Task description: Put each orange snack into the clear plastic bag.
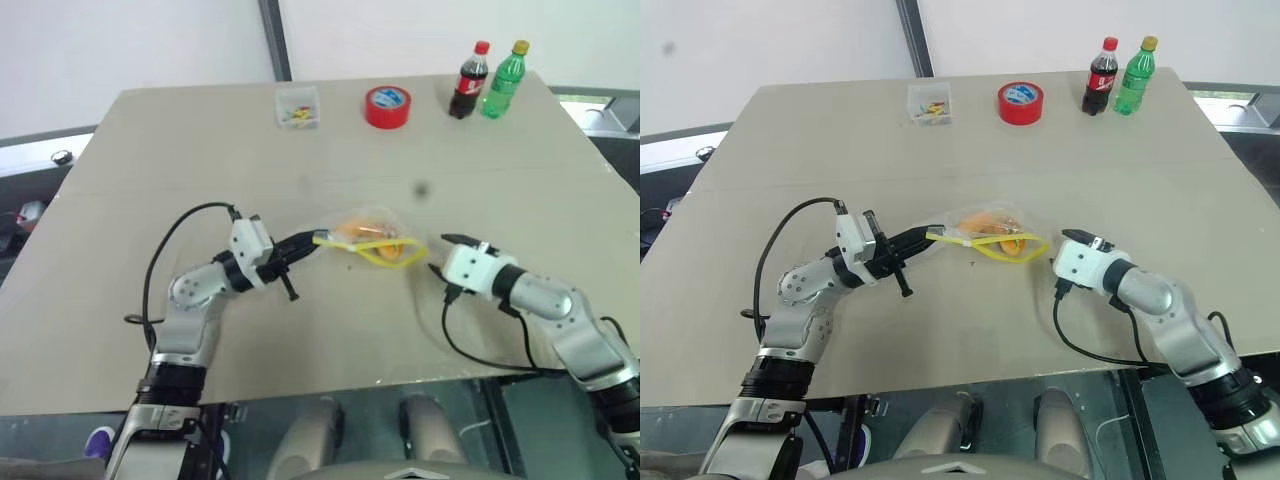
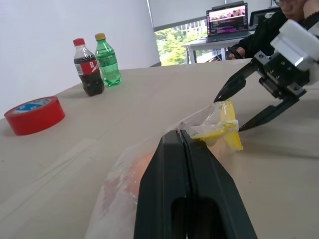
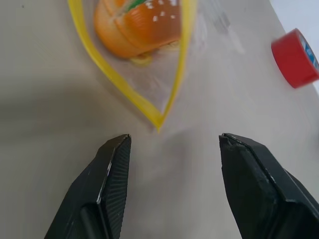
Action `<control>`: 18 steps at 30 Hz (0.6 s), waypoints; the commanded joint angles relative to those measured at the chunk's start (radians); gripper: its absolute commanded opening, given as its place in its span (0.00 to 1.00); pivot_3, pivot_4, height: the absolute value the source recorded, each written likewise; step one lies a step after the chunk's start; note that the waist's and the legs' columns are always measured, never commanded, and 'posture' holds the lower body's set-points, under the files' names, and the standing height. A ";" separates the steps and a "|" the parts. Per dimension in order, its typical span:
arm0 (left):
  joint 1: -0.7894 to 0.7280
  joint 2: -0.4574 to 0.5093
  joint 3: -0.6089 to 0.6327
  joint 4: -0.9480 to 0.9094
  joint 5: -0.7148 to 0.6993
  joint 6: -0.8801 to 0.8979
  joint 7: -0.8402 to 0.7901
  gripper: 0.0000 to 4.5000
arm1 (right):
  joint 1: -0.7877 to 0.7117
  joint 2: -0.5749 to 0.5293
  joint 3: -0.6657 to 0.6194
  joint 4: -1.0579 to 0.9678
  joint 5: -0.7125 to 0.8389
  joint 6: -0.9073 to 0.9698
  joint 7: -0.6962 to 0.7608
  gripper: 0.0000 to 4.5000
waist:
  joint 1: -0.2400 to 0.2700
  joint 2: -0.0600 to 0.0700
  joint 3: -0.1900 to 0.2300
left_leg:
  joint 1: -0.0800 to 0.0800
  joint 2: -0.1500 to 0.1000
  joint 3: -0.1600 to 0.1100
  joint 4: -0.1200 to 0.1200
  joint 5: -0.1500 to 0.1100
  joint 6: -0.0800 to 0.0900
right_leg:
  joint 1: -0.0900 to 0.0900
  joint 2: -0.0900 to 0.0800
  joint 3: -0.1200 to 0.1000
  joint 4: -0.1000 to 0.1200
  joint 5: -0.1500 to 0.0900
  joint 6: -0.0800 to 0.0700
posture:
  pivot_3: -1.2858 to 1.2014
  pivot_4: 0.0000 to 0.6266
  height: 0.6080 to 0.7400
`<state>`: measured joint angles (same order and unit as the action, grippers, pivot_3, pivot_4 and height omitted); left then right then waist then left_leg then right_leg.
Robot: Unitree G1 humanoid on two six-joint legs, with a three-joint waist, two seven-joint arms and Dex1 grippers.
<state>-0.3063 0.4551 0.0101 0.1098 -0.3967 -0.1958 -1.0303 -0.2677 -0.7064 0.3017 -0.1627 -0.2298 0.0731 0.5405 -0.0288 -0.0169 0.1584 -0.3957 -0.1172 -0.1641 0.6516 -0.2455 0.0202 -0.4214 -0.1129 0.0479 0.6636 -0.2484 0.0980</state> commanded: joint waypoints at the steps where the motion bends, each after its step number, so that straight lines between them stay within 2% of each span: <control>1: -0.015 0.004 0.029 -0.031 -0.030 0.016 0.005 0.00 | -0.051 0.021 0.015 0.058 -0.067 -0.085 -0.020 0.63 | 0.001 0.000 0.000 | 0.000 0.000 0.000 0.000 0.000 0.000 | 0.000 0.000 0.000 0.000 0.000 0.000 | 0.52 0.24 1.00; 6: -0.019 0.000 0.050 -0.046 -0.045 0.057 0.030 0.00 | -0.088 0.082 0.021 0.136 -0.105 -0.131 -0.037 0.63 | 0.001 0.000 0.000 | 0.000 0.000 -0.002 0.000 0.000 0.000 | 0.001 0.000 -0.001 0.000 0.000 0.000 | 0.52 0.24 1.00; 9: -0.023 0.000 0.058 -0.054 -0.056 0.081 0.045 0.00 | -0.102 0.111 0.015 0.163 -0.119 -0.144 -0.048 0.44 | 0.000 0.000 0.000 | 0.000 0.000 -0.002 0.000 0.000 0.000 | 0.001 0.000 -0.002 -0.001 0.000 0.000 | 0.52 0.24 1.00; 12: -0.025 0.000 0.063 -0.063 -0.064 0.099 0.056 0.00 | -0.115 0.132 0.001 0.176 -0.129 -0.157 -0.063 0.11 | 0.000 0.000 0.000 | 0.000 0.000 -0.002 0.000 0.000 0.000 | 0.001 0.000 -0.002 -0.001 0.000 0.000 | 0.52 0.24 1.00; 14: -0.029 0.000 0.065 -0.067 -0.066 0.110 0.063 0.00 | -0.123 0.145 -0.017 0.169 -0.118 -0.150 -0.069 0.00 | -0.002 0.000 0.000 | 0.000 0.000 -0.002 0.000 0.000 0.000 | 0.001 0.000 -0.002 -0.001 0.000 0.000 | 0.52 0.24 1.00; 18: -0.060 -0.006 0.072 -0.053 -0.067 0.125 0.078 0.00 | -0.151 0.148 -0.061 0.156 -0.105 -0.130 -0.071 0.00 | -0.001 0.000 0.000 | 0.000 0.000 -0.003 0.000 0.000 0.000 | 0.001 0.000 -0.002 -0.001 0.000 0.000 | 0.52 0.24 1.00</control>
<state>-0.3420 0.4511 0.0541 0.0883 -0.4457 -0.0700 -0.9618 -0.3951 -0.5585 0.2890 0.0272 -0.3510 -0.0529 0.4864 -0.0298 -0.0169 0.1584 -0.3955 -0.1175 -0.1667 0.6518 -0.2454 0.0200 -0.4202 -0.1128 0.0462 0.6631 -0.2483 0.0978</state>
